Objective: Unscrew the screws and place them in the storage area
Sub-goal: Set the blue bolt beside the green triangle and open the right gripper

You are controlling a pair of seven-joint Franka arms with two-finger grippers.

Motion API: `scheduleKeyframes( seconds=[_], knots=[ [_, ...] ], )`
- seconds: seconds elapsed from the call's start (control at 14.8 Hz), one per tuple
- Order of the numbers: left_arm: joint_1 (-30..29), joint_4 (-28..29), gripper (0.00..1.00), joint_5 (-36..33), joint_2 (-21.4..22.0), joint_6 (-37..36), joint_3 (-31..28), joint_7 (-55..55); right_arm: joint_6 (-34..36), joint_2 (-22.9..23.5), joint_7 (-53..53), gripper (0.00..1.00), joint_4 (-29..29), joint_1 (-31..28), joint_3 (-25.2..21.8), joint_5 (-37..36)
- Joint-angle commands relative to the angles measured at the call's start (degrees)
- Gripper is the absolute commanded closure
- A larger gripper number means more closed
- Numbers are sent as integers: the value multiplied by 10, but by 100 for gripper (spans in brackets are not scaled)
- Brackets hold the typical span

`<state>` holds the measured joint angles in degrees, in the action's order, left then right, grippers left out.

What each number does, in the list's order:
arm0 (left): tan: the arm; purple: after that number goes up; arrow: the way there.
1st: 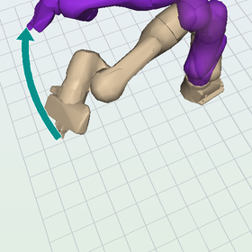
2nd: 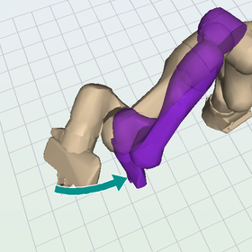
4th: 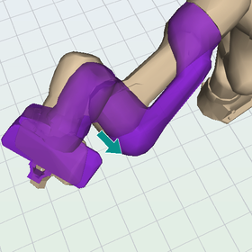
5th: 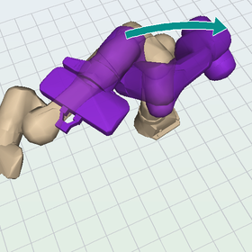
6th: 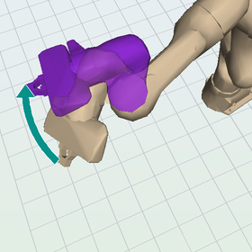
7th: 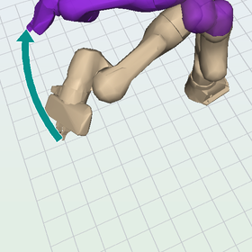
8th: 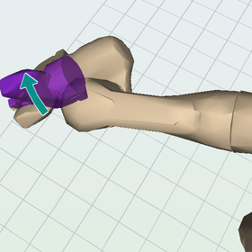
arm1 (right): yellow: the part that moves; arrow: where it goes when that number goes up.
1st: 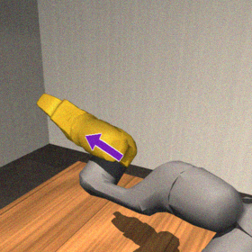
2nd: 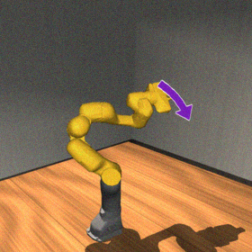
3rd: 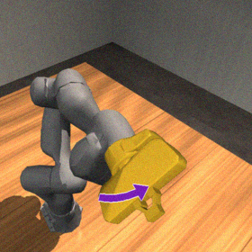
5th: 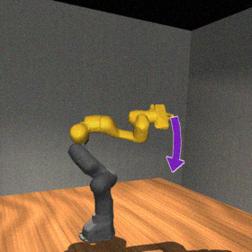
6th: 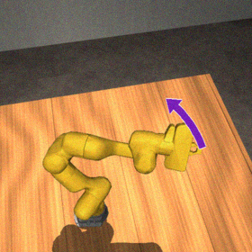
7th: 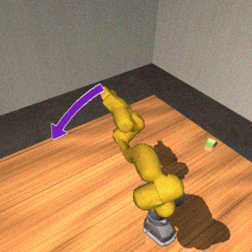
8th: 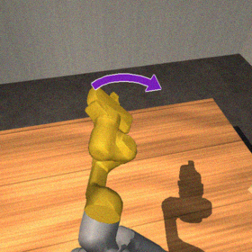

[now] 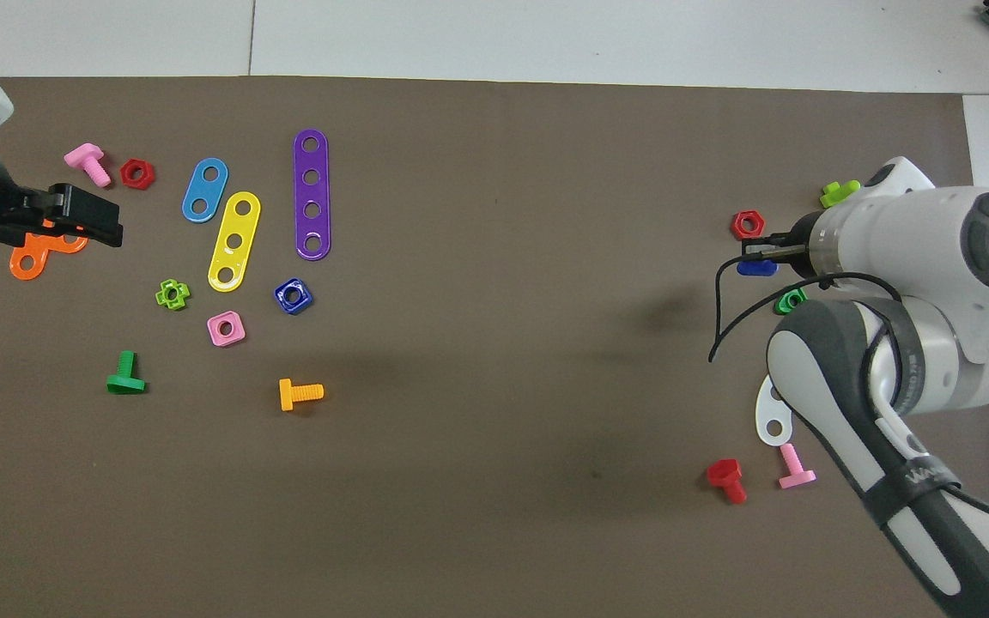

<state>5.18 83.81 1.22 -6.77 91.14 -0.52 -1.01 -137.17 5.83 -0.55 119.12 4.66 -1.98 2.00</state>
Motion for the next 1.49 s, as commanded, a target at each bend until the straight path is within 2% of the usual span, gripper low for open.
scheduleKeyframes(
  seconds=[0.0,0.14,0.34,0.47,0.68,0.74,0.81,0.88,0.95,1.08,1.28,1.42],
  knots=[
    [-7,28,0,-9,19,13,3,7,-82,-20,-30,100,89,-23,11,23],
    [-7,28,0,-9,19,11,3,6,-139,-9,-30,100,121,-24,11,26],
    [-12,34,0,-8,22,8,0,5,-152,6,-30,100,123,-25,11,26],
    [-13,36,0,-8,25,12,0,2,-196,28,-29,100,125,-25,11,26],
    [-14,36,0,-8,25,11,-1,2,-221,45,-24,98,120,-24,11,26],
    [-14,36,0,-8,25,11,-1,2,-222,45,-22,59,119,-24,11,26],
    [-14,36,0,-8,25,11,-1,2,-222,45,-18,6,118,-25,11,26],
    [-14,36,0,-8,25,11,0,2,-222,45,-9,0,114,-24,11,27],
    [-14,36,0,-8,25,11,-1,2,-213,42,11,0,98,-20,11,27],
    [-14,36,0,-8,25,11,-1,2,-135,13,28,0,58,-19,8,27],
    [-14,36,0,-8,25,11,-1,2,74,-24,29,0,-52,-23,-7,16],
    [-14,36,0,-8,25,11,-1,2,205,-34,36,0,-133,-32,-19,-18]
  ],
)
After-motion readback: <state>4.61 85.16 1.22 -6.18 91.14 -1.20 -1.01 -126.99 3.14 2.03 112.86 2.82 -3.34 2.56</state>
